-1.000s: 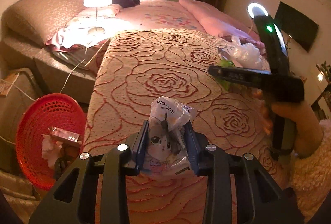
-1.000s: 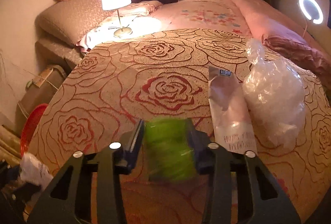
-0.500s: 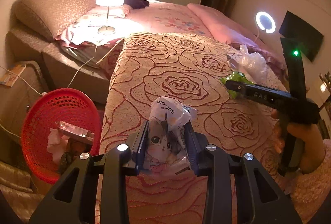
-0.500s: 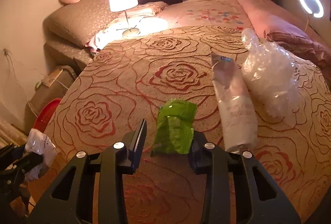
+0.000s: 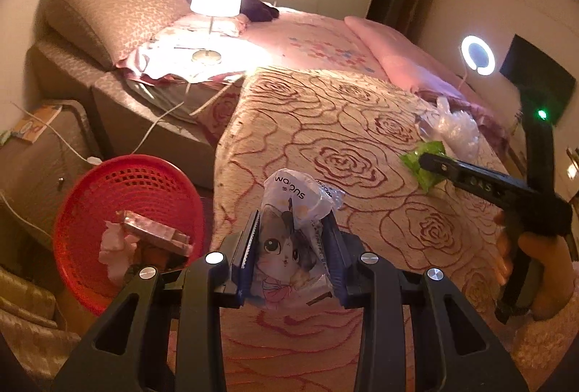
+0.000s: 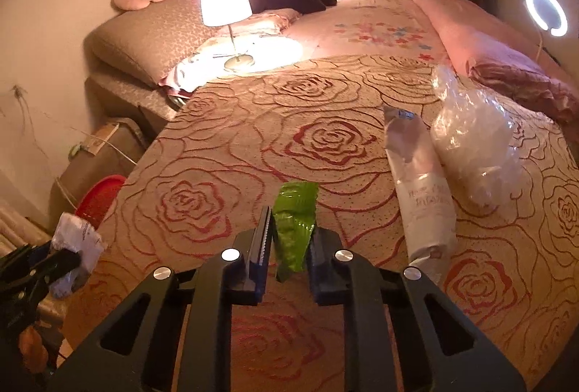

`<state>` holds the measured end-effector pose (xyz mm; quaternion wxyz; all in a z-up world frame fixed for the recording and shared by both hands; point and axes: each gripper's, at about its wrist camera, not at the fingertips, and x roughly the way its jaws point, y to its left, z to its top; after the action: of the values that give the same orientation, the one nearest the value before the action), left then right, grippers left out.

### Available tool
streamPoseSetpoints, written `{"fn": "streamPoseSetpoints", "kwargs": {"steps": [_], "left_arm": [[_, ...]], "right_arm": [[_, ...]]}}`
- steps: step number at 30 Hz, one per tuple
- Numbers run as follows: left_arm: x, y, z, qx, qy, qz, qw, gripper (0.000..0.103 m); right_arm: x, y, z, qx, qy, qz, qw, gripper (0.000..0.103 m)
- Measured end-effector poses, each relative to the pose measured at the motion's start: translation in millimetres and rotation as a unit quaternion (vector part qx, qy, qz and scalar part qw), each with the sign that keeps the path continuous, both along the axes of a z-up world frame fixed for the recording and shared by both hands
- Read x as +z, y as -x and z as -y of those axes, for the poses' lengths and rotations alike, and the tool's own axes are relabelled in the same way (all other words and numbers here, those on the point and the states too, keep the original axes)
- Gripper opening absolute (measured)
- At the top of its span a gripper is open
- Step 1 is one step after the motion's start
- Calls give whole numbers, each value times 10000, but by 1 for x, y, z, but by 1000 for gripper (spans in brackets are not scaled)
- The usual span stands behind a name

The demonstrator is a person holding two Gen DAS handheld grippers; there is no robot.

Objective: Collect trash
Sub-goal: 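Grasp the green packet with the right tool while the left tool holds the wrapper, then carry the wrapper and green packet over the wastebasket with both tools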

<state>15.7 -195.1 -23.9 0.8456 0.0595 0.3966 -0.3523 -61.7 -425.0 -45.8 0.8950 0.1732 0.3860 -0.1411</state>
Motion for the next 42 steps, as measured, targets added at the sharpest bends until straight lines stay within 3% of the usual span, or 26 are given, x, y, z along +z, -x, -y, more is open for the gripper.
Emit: {"fn": "streamPoseSetpoints", "kwargs": {"steps": [20,42], "left_arm": [[12,-26,-58,953,9,211,9952,32],[-2,-55,-115,1751,-232,64,9843,32]], "right_arm": [[29,-22,-86,884,225,229,9956,17],[24,-80,-170,1849,135,128,9826,17]]}}
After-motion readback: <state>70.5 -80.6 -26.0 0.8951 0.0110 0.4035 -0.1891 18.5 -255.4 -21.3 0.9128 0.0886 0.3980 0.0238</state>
